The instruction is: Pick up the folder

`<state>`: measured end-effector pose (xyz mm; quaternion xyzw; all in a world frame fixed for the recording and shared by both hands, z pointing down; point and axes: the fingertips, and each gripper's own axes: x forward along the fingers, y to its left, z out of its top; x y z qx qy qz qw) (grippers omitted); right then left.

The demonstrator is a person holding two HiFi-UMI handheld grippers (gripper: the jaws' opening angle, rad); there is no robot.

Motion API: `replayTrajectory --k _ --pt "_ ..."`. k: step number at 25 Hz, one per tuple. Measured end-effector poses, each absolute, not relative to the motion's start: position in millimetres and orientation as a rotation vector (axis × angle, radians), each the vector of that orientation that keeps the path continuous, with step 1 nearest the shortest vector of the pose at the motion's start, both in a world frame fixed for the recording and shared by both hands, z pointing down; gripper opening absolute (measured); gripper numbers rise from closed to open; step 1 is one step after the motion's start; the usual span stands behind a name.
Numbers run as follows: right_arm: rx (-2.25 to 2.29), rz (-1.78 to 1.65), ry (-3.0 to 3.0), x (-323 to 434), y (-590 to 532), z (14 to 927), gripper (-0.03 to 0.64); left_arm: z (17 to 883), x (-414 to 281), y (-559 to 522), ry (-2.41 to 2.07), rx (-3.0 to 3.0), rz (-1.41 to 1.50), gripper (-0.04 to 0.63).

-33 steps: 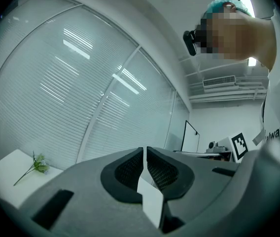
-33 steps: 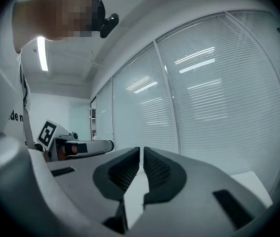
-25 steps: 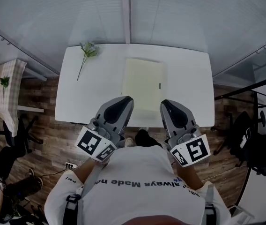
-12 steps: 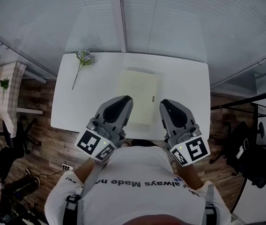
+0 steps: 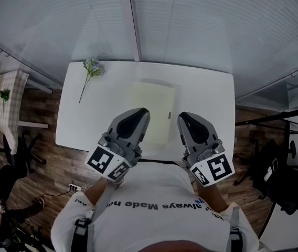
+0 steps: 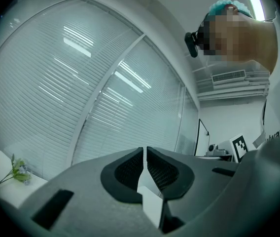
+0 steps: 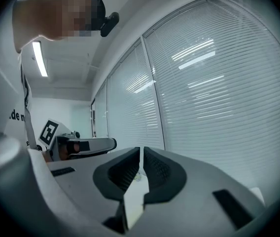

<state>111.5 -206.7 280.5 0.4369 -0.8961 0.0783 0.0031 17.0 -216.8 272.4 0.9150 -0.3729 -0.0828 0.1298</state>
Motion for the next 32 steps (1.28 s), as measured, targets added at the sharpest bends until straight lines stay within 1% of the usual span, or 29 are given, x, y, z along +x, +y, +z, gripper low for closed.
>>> replayTrajectory --k 8,16,25,32 --pt "1.413 0.241 -2.801 107 -208 275 0.028 266 17 -219 -1.031 2.689 -0.234 0.028" --pt "1.444 0.238 -2.782 75 -219 275 0.028 268 -17 -233 -1.003 2.7 -0.232 0.028" --pt "1.463 0.251 -2.757 71 -230 281 0.029 272 -25 -243 -0.988 2.703 -0.218 0.028" --pt "1.454 0.296 -2.725 64 -232 301 0.034 297 -38 -248 -0.988 2.657 -0.164 0.057"
